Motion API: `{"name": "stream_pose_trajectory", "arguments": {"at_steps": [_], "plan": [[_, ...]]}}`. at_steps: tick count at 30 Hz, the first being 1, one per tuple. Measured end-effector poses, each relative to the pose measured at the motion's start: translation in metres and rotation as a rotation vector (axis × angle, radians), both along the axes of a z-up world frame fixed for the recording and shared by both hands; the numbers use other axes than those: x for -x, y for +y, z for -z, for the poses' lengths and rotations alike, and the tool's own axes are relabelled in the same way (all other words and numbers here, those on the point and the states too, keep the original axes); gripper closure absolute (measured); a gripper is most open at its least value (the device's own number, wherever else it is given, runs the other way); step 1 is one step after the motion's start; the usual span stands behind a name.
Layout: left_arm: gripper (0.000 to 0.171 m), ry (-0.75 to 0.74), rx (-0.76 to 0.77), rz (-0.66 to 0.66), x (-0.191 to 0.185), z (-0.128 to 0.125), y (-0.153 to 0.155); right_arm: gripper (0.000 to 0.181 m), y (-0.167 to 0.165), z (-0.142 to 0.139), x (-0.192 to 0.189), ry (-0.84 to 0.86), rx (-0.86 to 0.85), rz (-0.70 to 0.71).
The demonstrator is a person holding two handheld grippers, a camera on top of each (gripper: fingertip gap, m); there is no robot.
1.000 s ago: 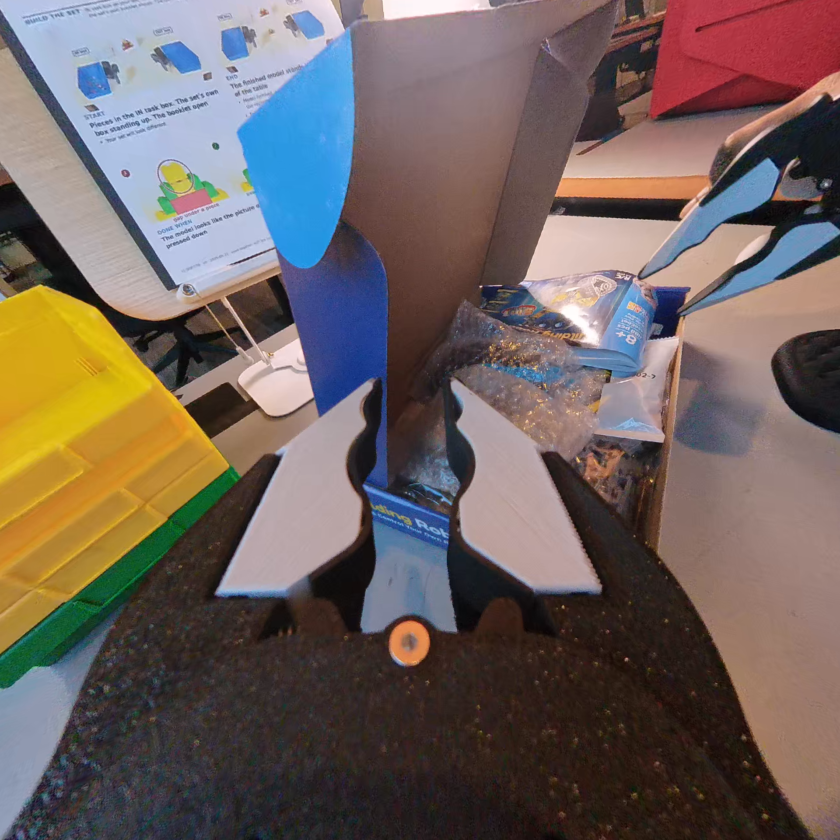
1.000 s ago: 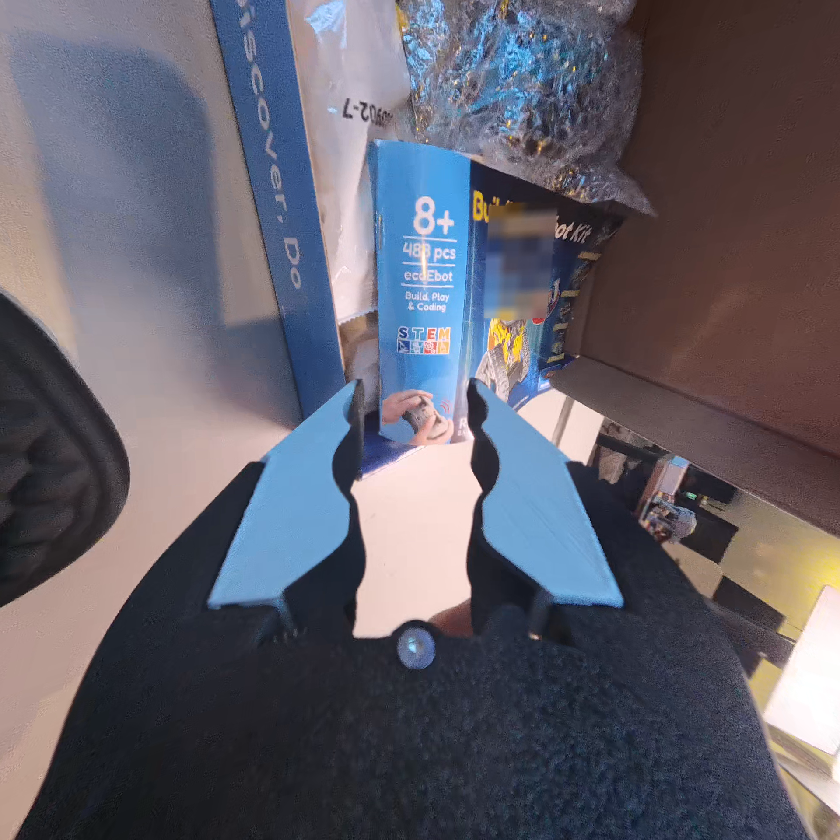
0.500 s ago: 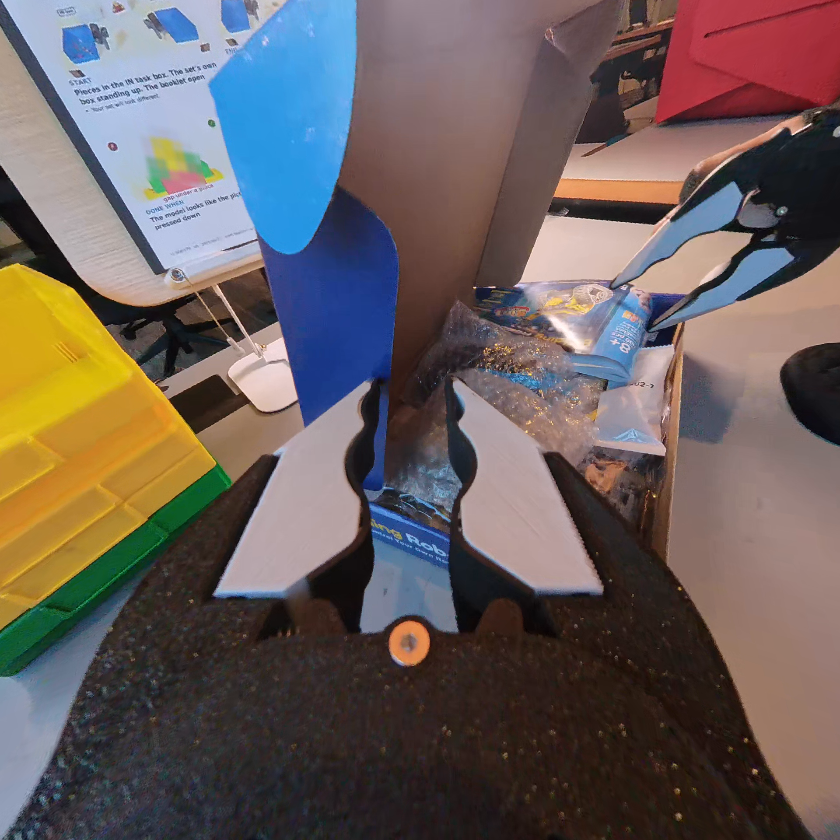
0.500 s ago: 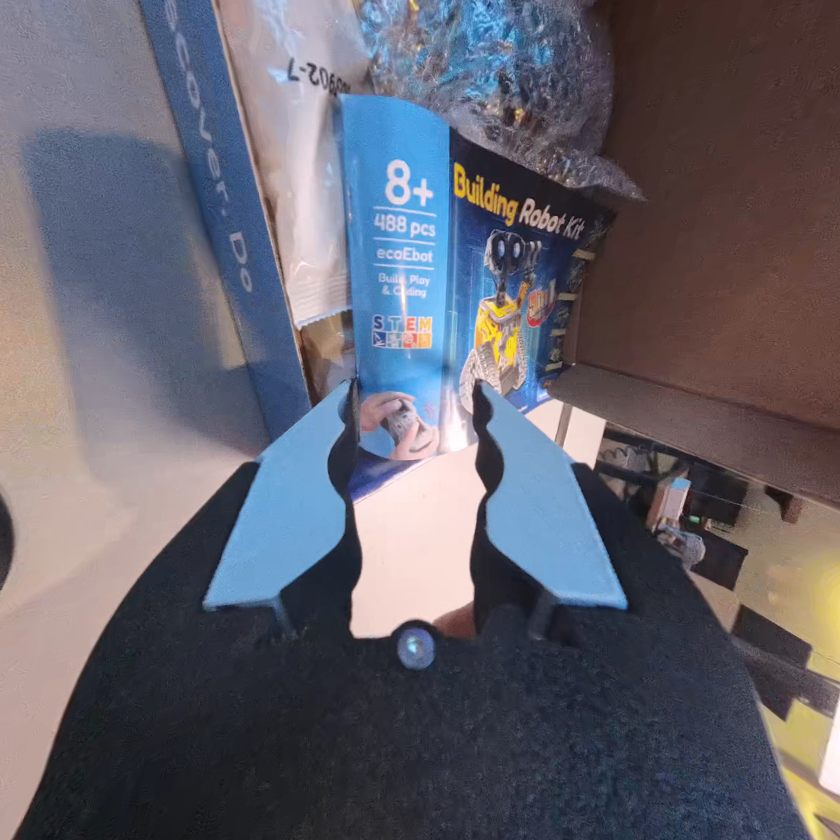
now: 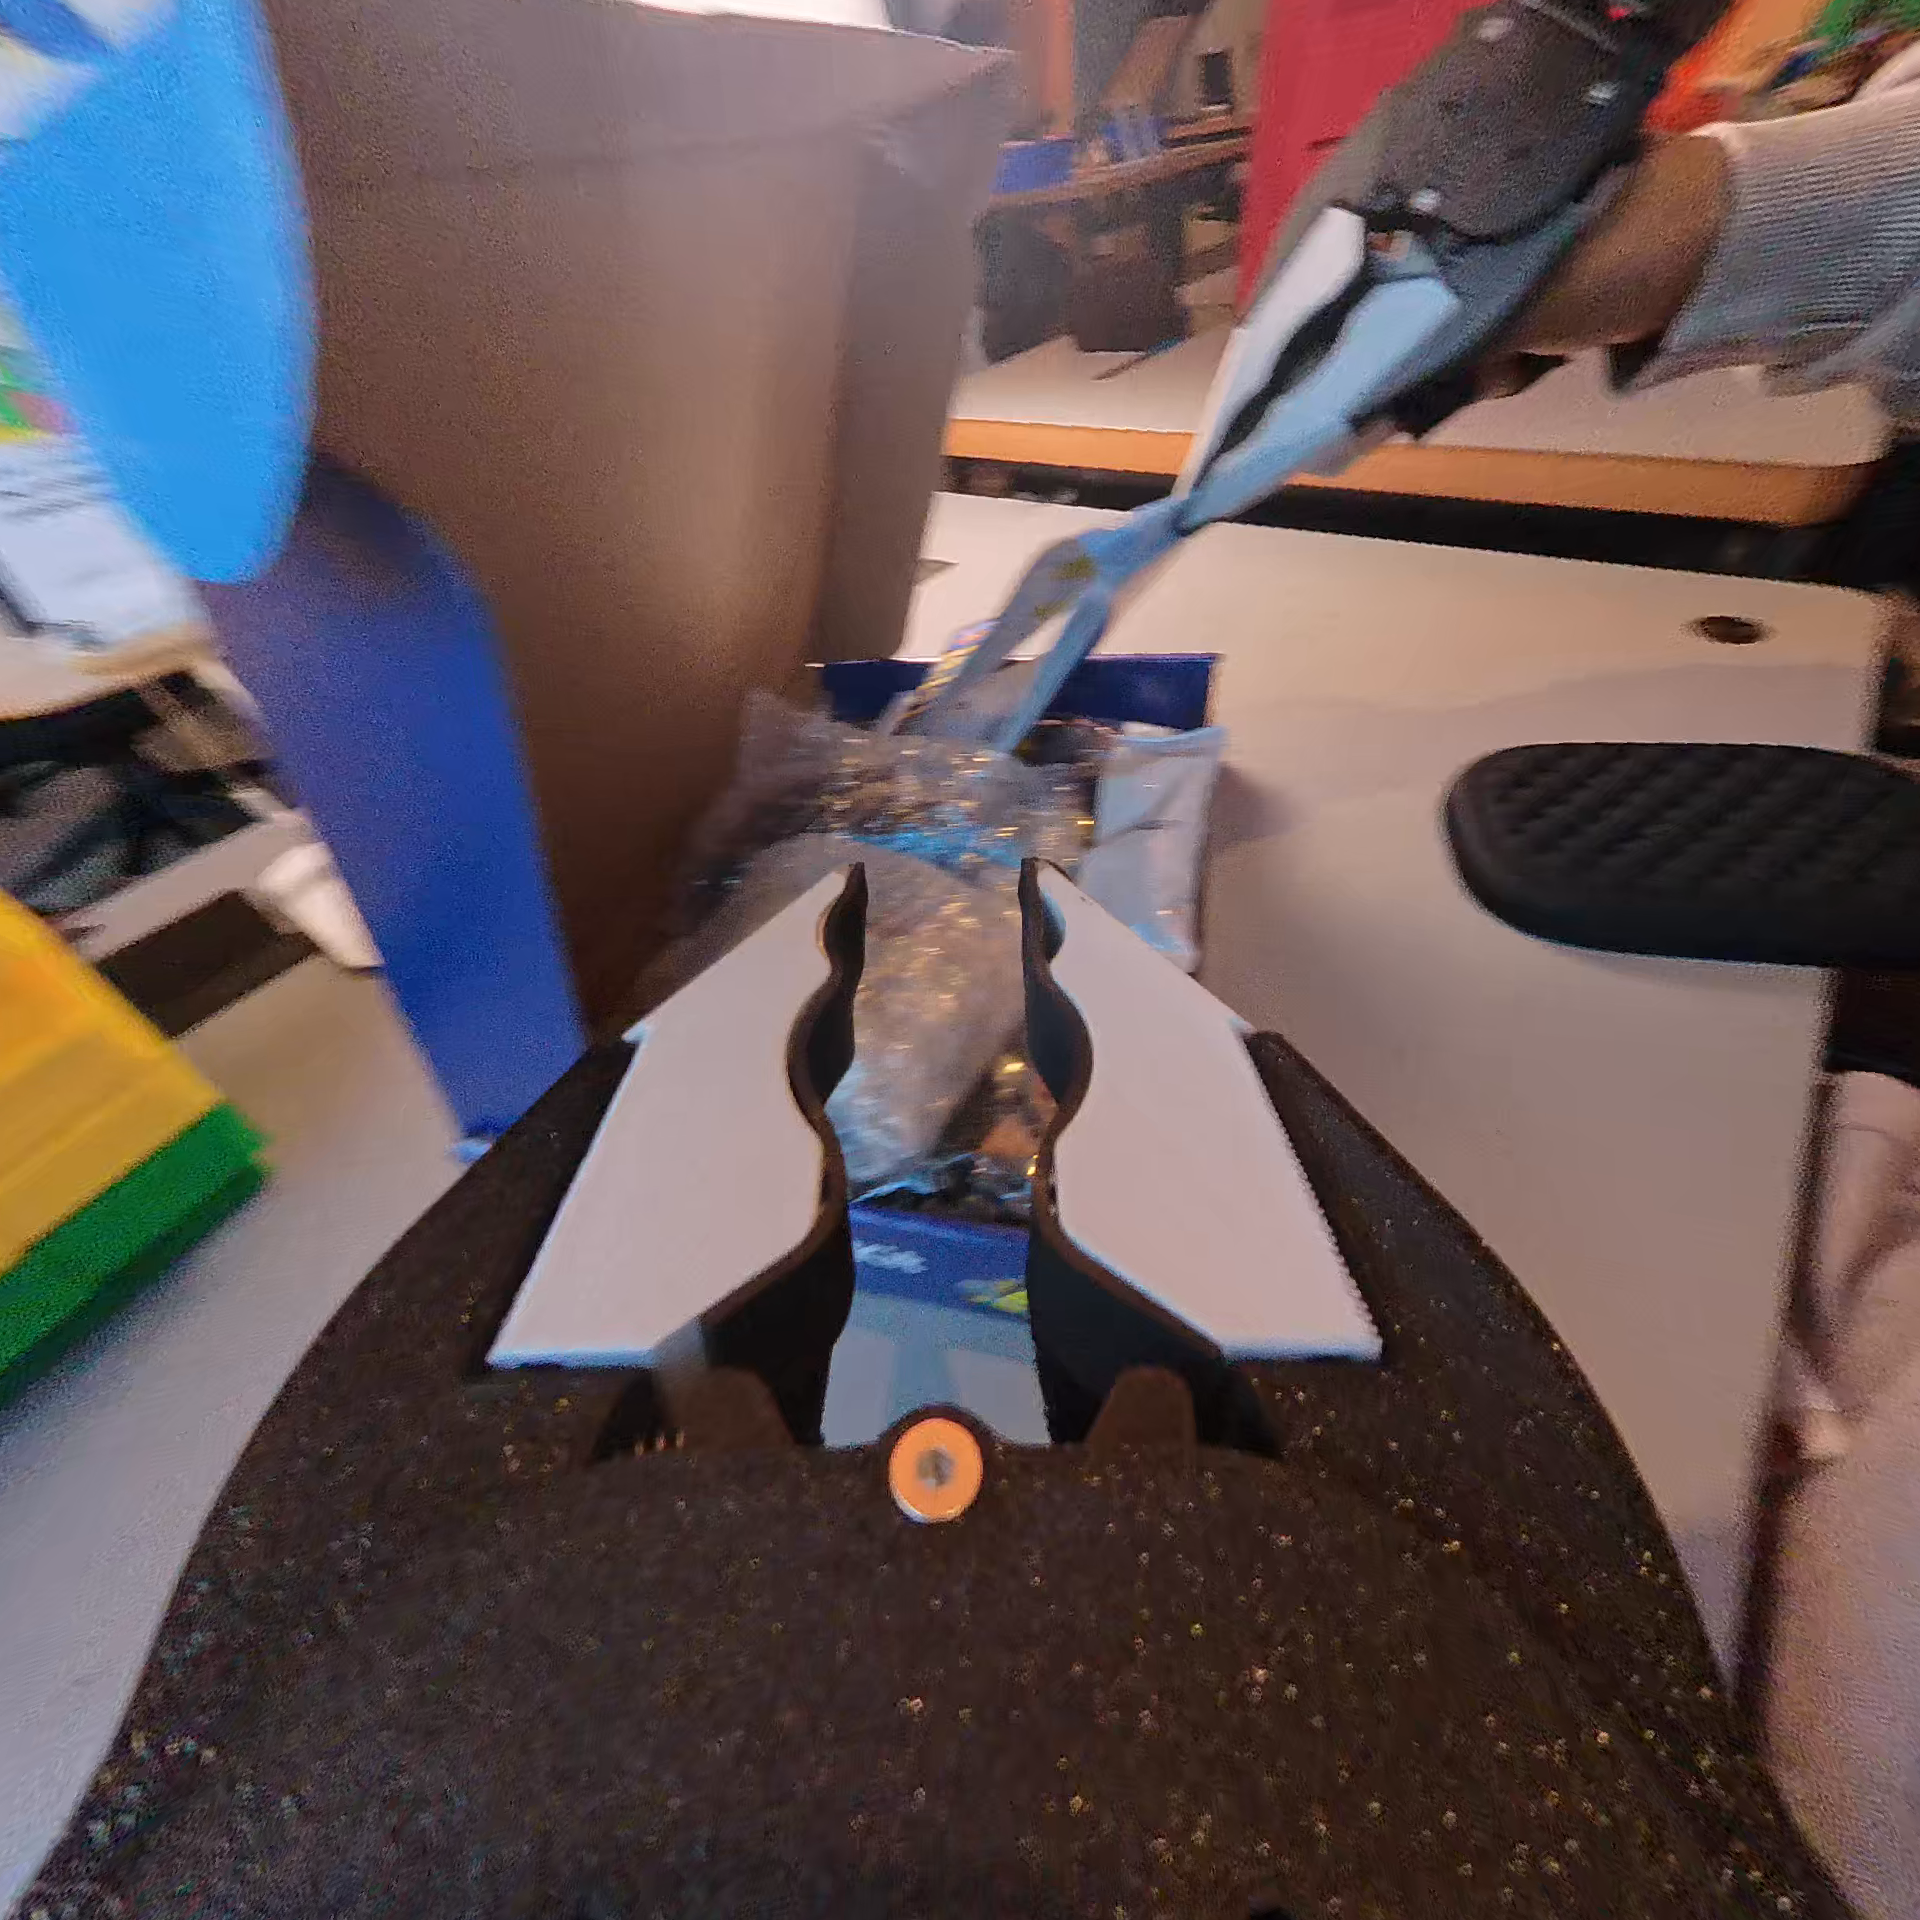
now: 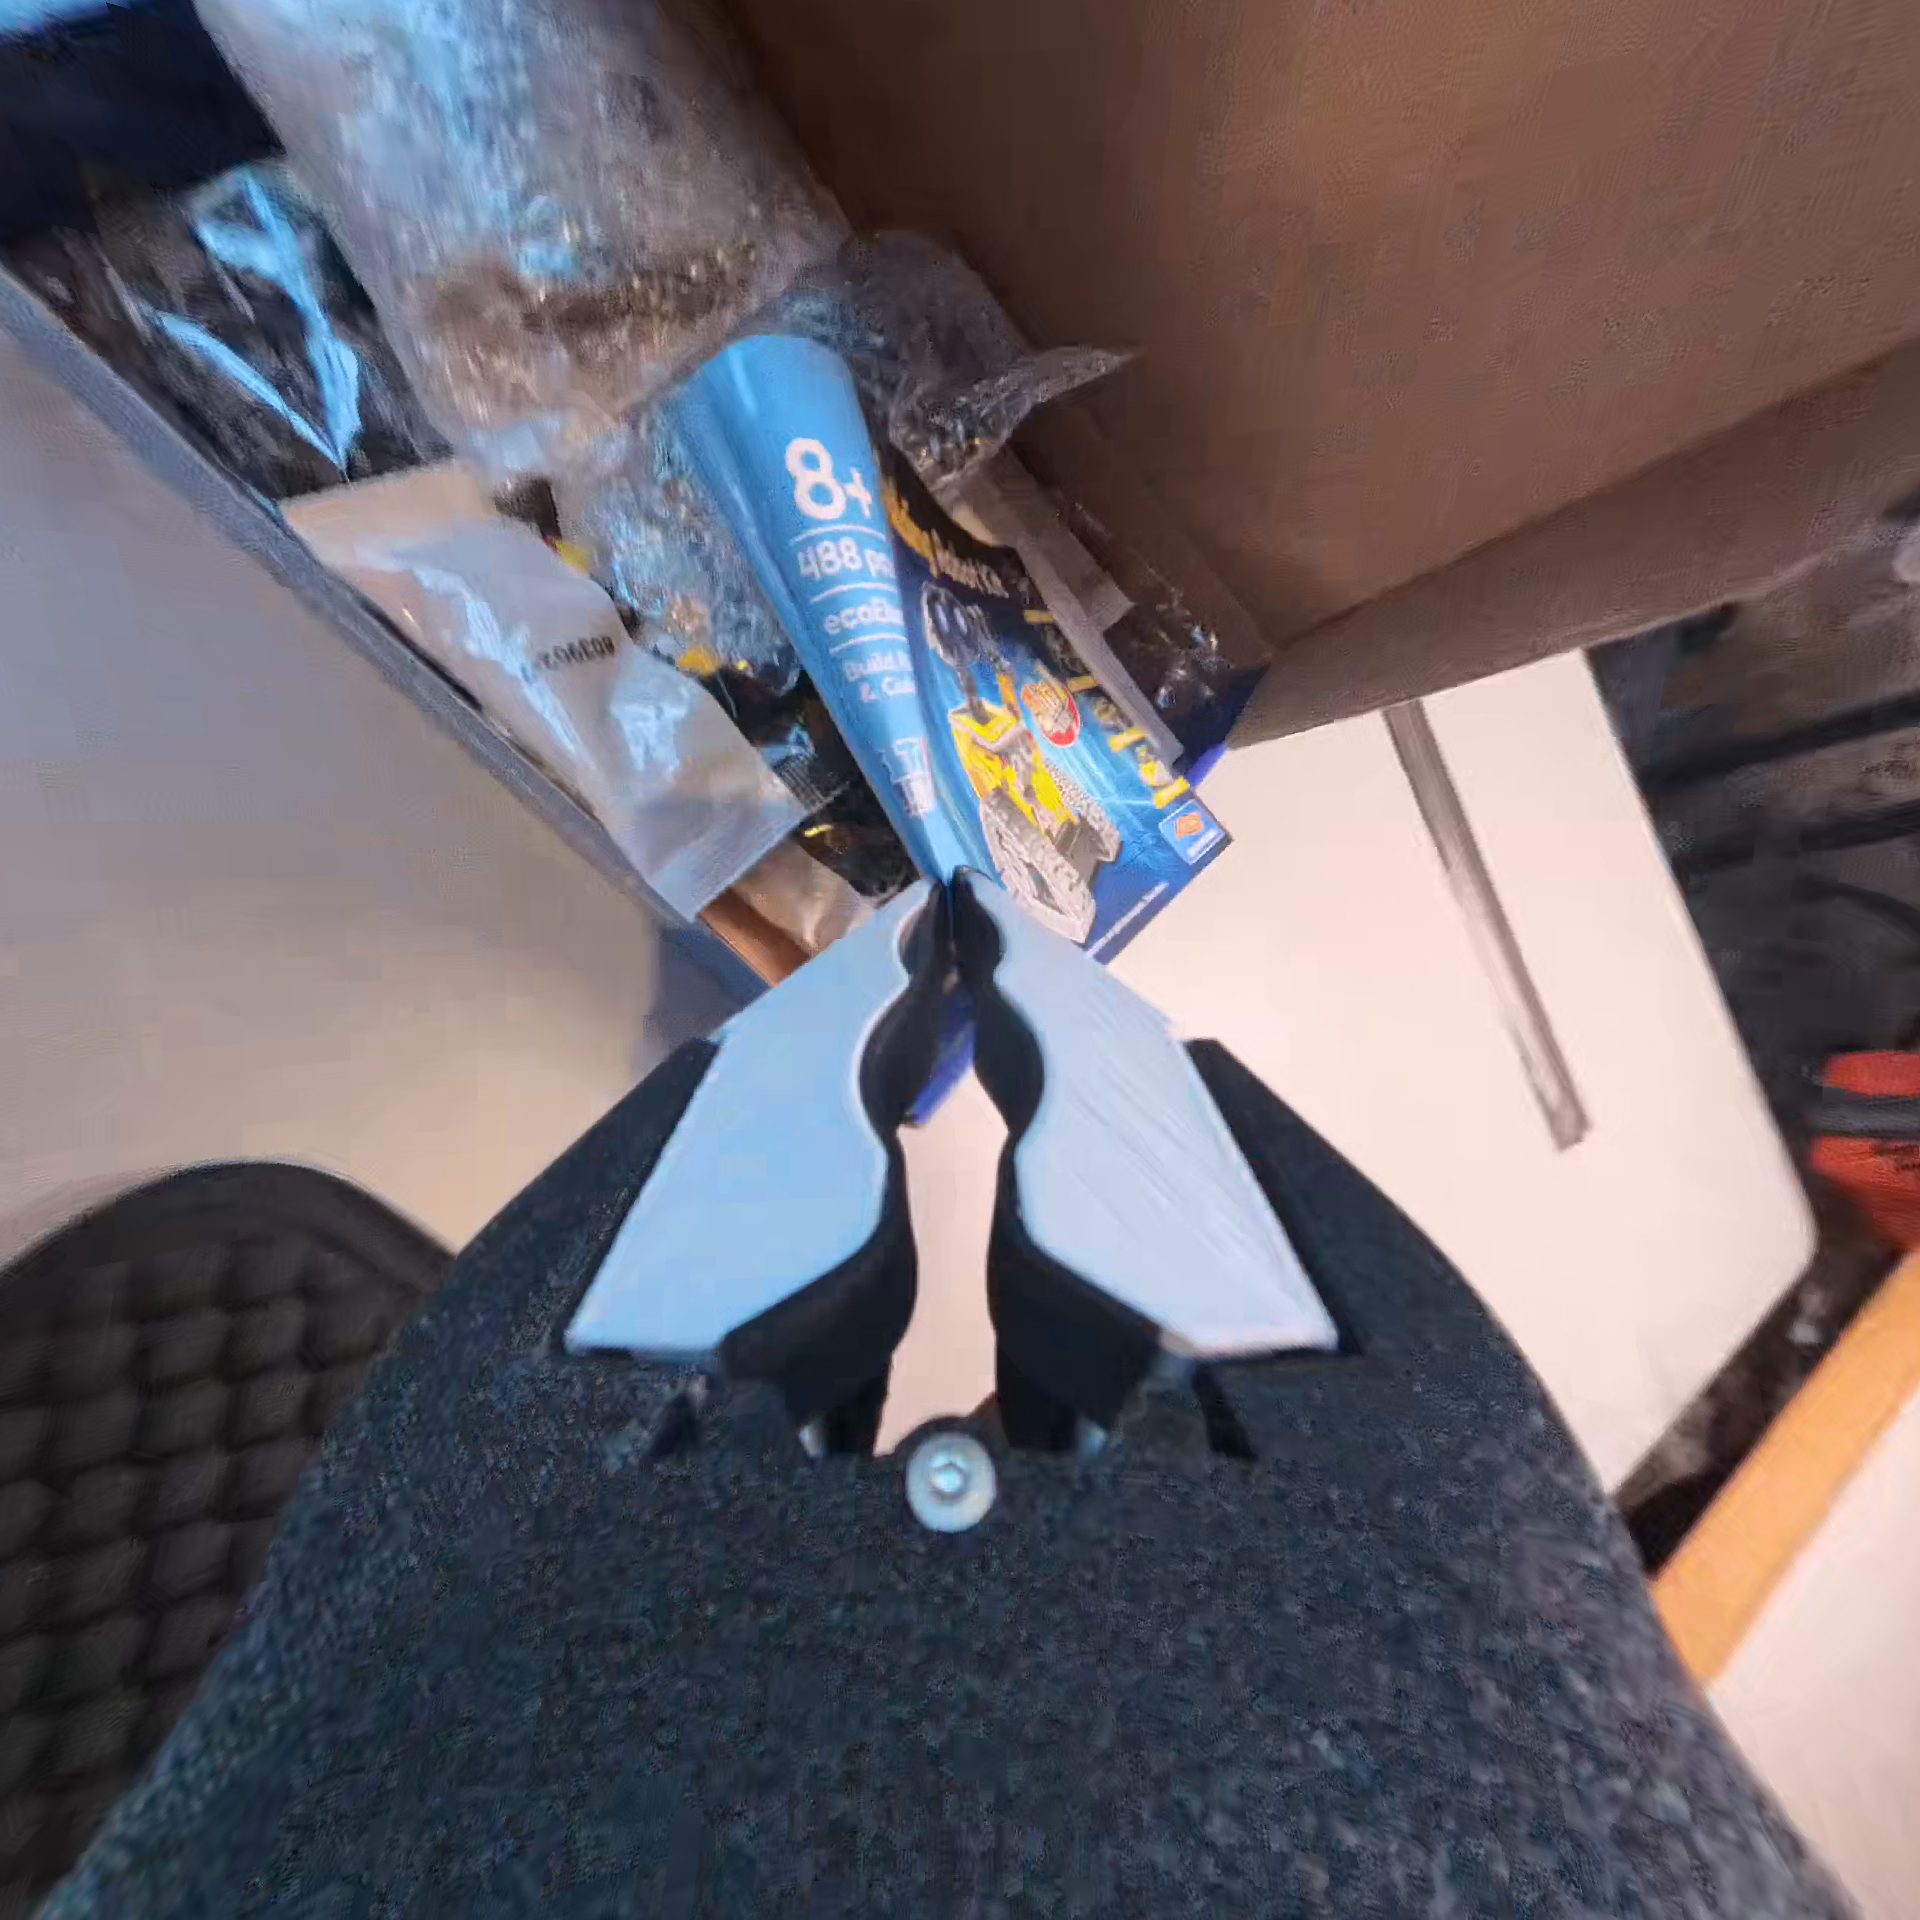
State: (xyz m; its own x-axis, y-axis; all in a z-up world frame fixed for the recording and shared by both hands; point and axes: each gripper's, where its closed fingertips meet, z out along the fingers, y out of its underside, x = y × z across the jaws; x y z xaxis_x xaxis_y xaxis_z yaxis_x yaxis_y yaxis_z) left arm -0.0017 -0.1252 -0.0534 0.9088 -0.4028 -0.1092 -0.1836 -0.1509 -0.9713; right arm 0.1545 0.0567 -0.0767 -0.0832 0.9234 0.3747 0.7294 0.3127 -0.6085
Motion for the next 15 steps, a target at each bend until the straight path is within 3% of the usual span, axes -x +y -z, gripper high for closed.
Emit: {"name": "stream_pose_trajectory", "arguments": {"at_steps": [4, 7, 11, 15], "plan": [[0.143, -0.333, 0.128, 0.208, -0.062, 0.002, 0.011, 0.181, -0.038, -0.018, 0.016, 0.141, 0.332, 0.104], [0.125, -0.604, 0.237, 0.237, -0.083, 0.002, 0.037, 0.181, -0.076, -0.019, 0.032, 0.25, 0.499, 0.075], [0.103, -0.892, 0.335, 0.214, -0.082, 0.009, 0.07, 0.181, -0.103, -0.015, 0.043, 0.351, 0.565, 0.027], [0.115, -1.05, 0.37, 0.178, -0.073, 0.014, 0.088, 0.181, -0.117, -0.005, 0.049, 0.402, 0.459, -0.029]]}}
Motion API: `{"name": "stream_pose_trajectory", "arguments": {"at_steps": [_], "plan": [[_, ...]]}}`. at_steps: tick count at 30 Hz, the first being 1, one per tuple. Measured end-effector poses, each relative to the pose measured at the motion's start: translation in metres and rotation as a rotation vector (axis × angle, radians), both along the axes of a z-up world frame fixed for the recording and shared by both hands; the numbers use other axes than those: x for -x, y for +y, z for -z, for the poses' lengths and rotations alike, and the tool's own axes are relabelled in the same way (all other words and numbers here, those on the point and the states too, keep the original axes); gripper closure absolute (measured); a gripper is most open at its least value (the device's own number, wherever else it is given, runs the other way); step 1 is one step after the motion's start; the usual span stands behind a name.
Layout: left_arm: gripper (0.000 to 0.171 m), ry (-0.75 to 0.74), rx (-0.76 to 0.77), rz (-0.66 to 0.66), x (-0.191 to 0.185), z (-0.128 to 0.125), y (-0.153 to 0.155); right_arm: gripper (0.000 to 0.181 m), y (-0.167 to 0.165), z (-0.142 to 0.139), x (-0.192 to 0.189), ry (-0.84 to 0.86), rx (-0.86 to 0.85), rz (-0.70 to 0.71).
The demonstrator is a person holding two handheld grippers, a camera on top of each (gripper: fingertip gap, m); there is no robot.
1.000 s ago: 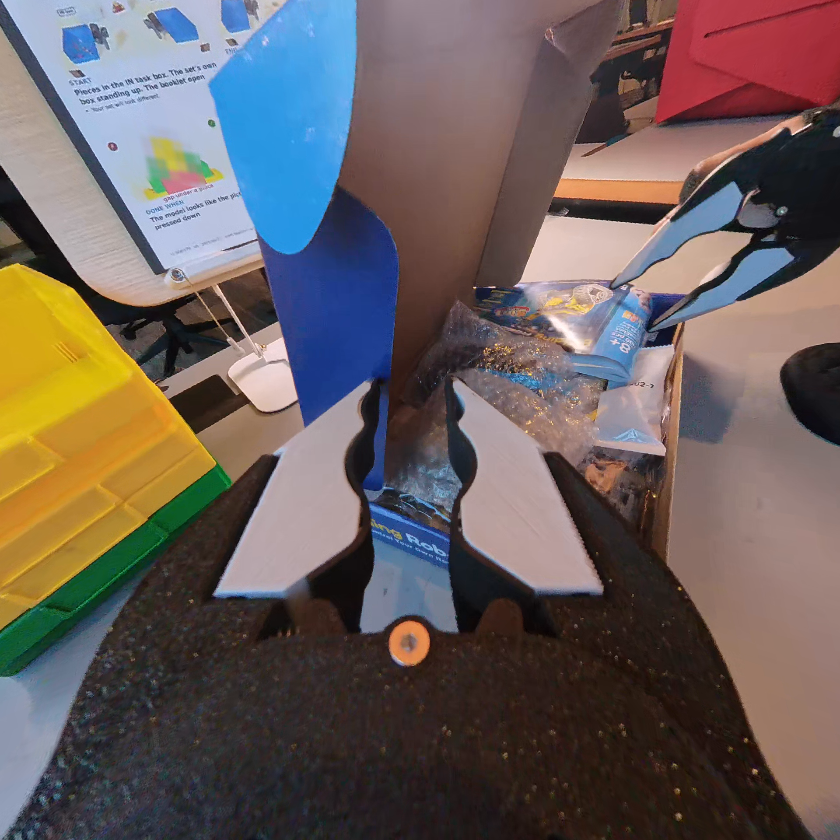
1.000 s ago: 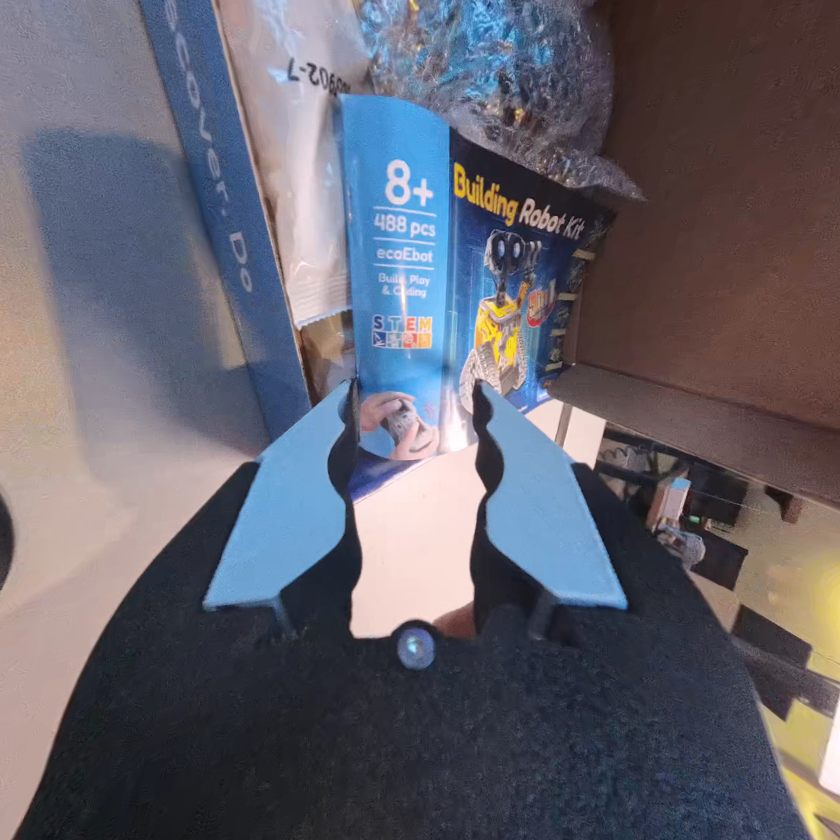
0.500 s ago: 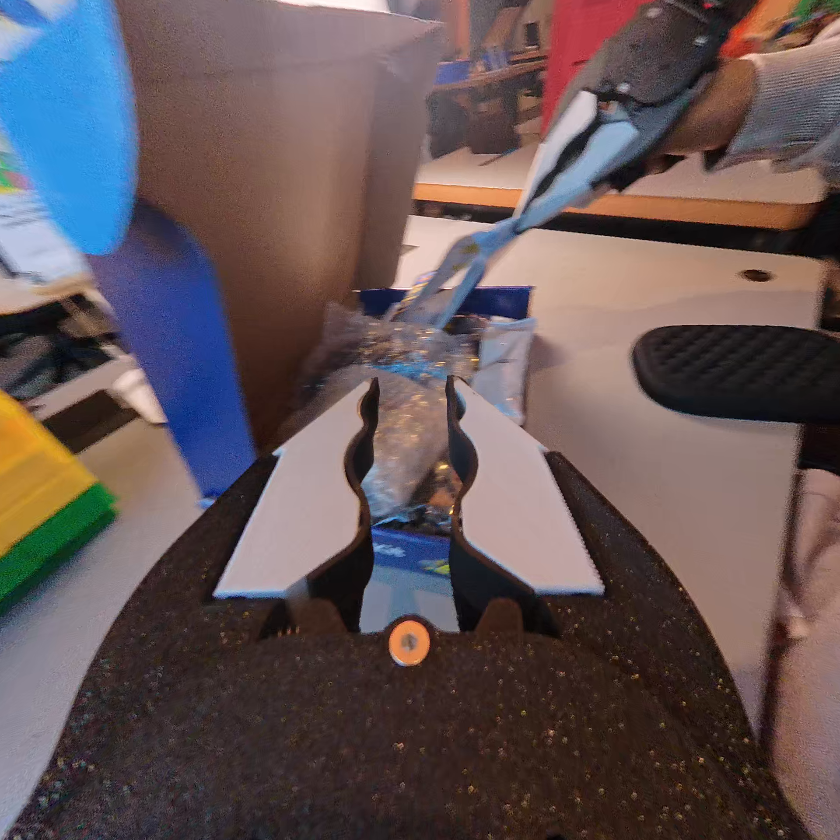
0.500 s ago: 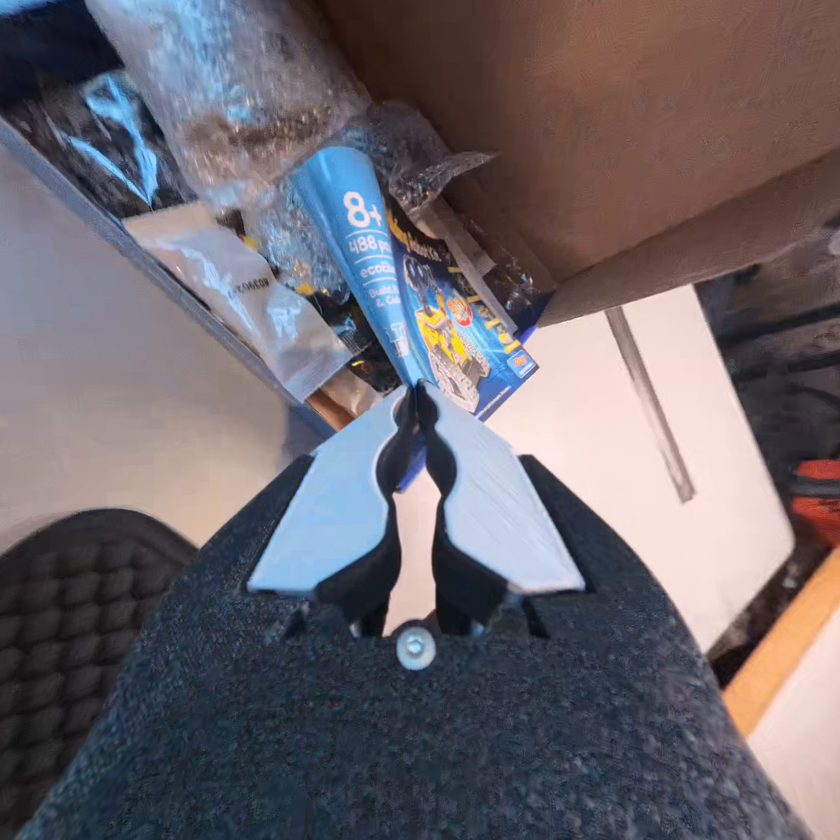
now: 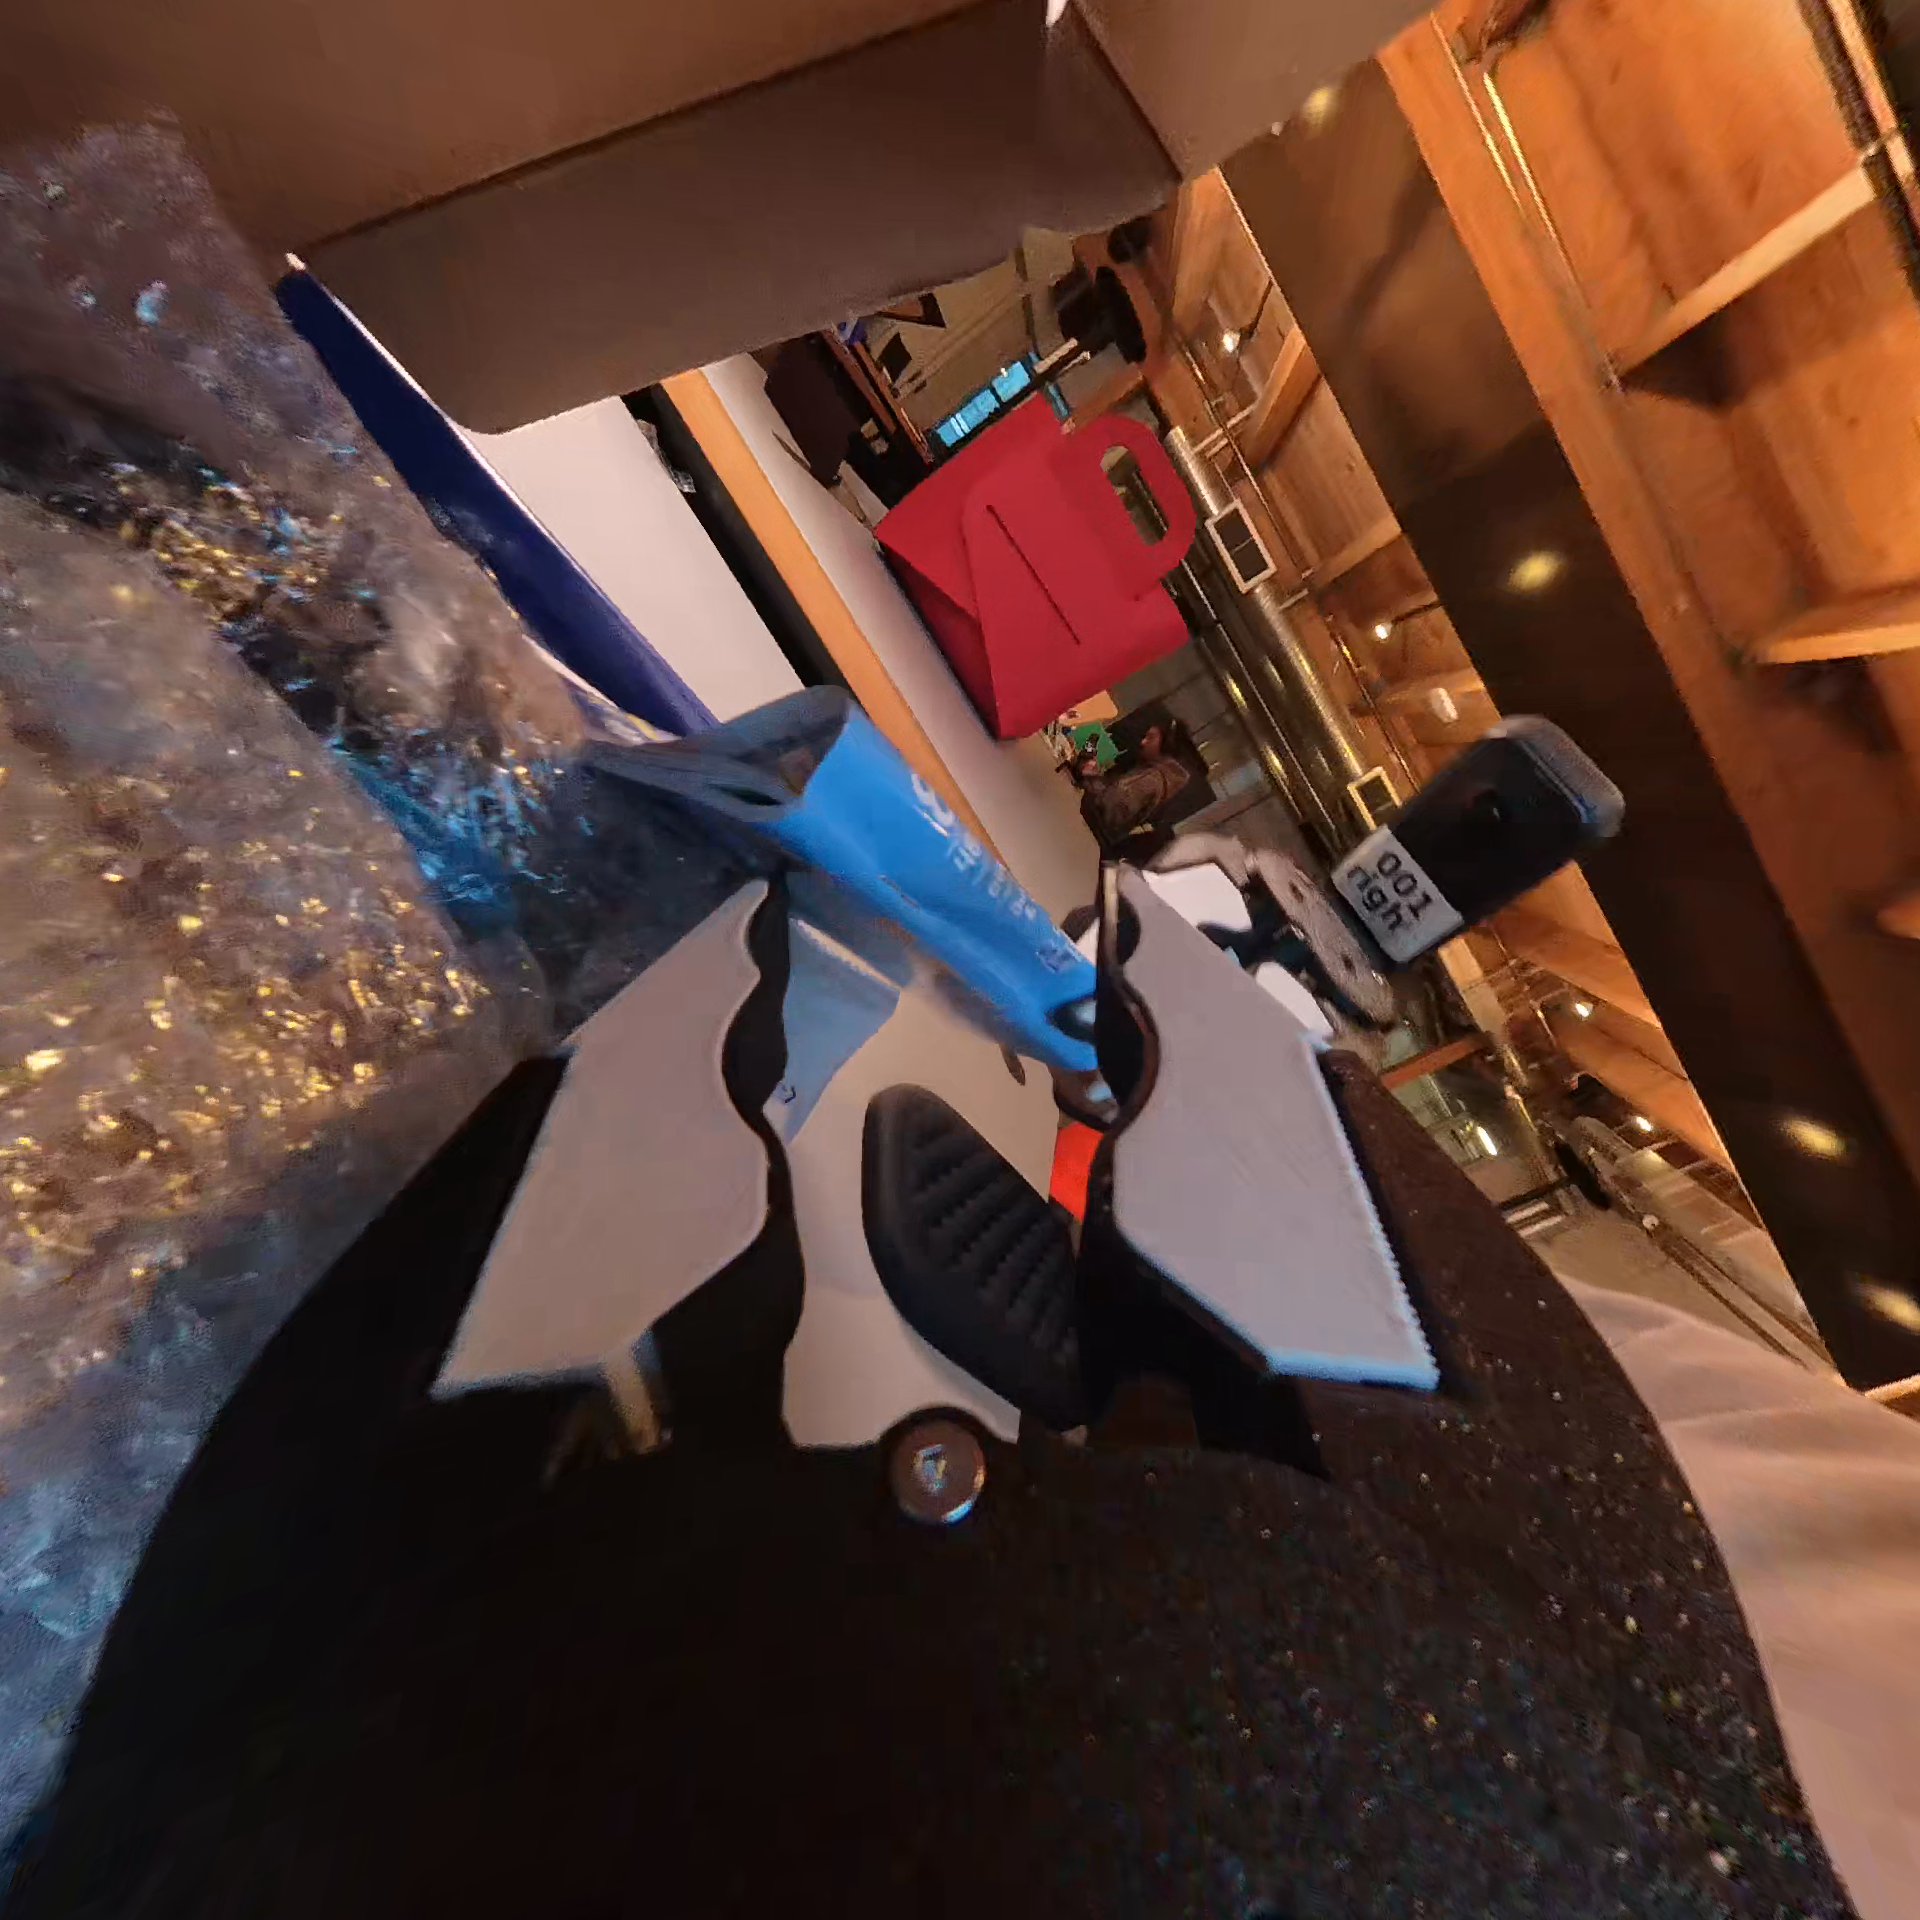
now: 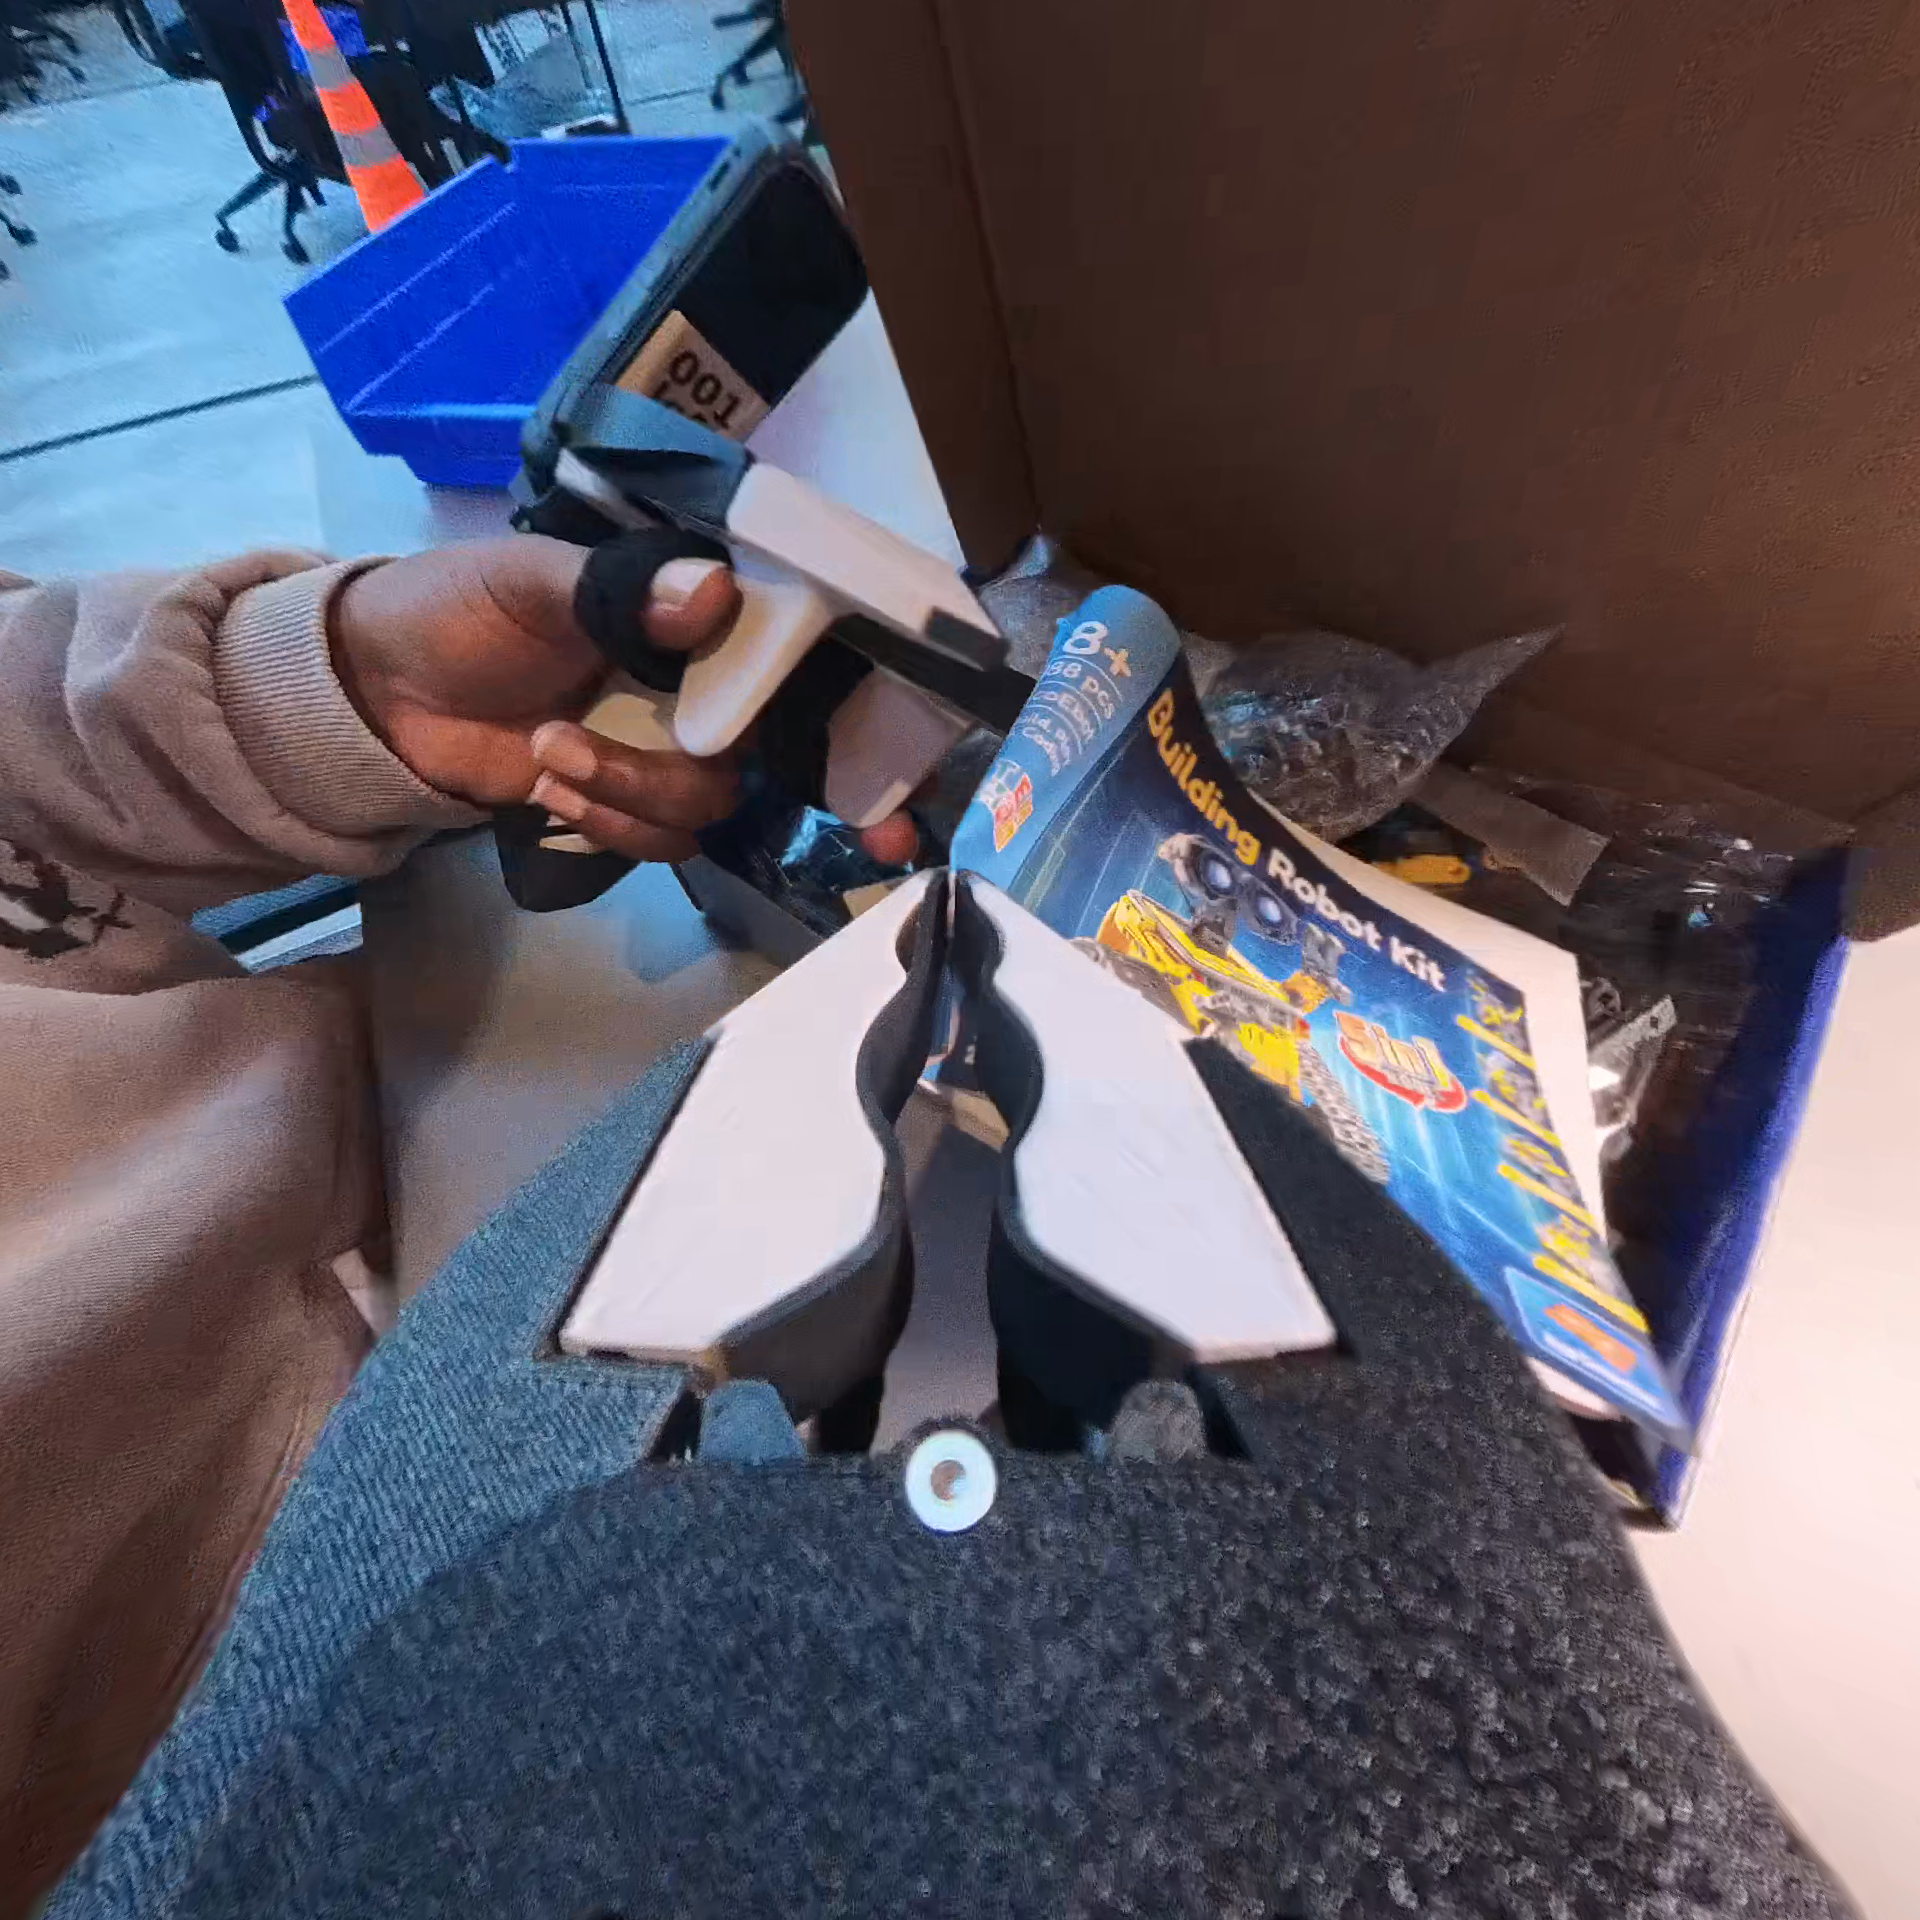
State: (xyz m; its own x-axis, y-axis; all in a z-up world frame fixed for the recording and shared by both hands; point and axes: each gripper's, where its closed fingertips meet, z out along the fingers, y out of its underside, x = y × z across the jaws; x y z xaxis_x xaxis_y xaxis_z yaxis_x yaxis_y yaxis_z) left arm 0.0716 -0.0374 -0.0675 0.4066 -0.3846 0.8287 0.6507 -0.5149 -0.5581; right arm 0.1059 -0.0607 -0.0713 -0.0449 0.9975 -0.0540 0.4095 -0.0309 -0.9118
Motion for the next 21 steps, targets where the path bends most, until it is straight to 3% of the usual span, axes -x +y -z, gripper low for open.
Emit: {"name": "stream_pose_trajectory", "arguments": {"at_steps": [2, 4, 7, 11, 15, 21], "plan": [[0.133, -0.019, 0.009, -0.031, 0.005, 0.003, 0.005, 0.18, -0.004, 0.002, 0.001, 0.041, -0.063, -0.014], [0.137, -0.022, 0.025, -0.038, 0.007, 0.007, 0.009, 0.17, -0.008, 0.008, 0.001, 0.044, -0.088, -0.035], [0.156, 0.039, 0.009, -0.068, 0.012, 0.007, 0.014, 0.145, -0.009, 0.009, -0.003, 0.08, -0.099, -0.055], [0.164, 0.195, 0.029, -0.068, 0.028, 0.014, 0.018, 0.137, 0.018, -0.003, -0.022, 0.101, -0.159, 0.004], [0.162, 0.439, 0.096, -0.016, 0.039, 0.034, 0.026, 0.133, 0.05, 0.012, -0.02, -0.007, -0.196, 0.039], [0.155, 1.01, 0.172, 0.027, 0.045, 0.058, 0.039, 0.112, 0.091, 0.056, 0.021, -0.254, -0.216, -0.029]]}}
